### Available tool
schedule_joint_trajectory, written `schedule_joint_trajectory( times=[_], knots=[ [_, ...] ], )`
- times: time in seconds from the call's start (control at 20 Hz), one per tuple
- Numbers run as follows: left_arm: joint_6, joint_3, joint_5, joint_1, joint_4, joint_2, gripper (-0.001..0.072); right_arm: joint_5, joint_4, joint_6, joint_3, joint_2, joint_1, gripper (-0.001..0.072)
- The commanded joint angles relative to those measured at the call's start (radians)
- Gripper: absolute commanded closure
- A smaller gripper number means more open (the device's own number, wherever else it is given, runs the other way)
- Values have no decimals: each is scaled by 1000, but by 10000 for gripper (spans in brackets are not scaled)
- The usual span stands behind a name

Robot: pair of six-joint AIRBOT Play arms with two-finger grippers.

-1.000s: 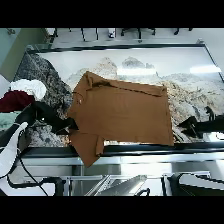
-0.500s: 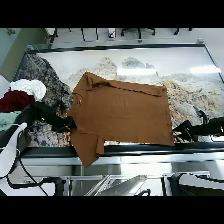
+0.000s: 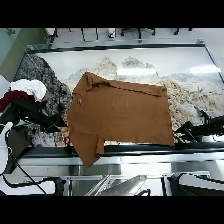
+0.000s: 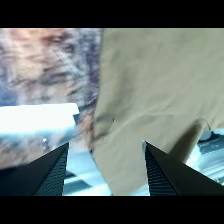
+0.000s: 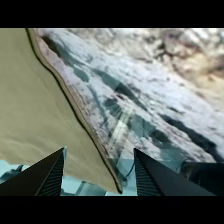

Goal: Fold the shirts.

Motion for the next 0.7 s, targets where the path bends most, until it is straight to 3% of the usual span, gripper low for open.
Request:
schedule_joint_trajectory(
  times=[0.0,0.2,0.55,0.6,0.65],
  knots=[
    [40,-93,-112,-9,-51,0,179,1,-2,6,-27,-2,13,207],
    [53,-134,-210,-76,-66,-5,179,14,18,-2,-68,-15,55,207],
    [53,-124,-186,-157,-64,-74,182,11,21,-14,-67,-80,176,208],
    [53,-108,-177,-157,-64,-74,335,10,31,-16,-67,-80,176,210],
    [53,-83,-168,-151,-64,-74,690,6,53,-37,-66,-80,175,328]
  ],
)
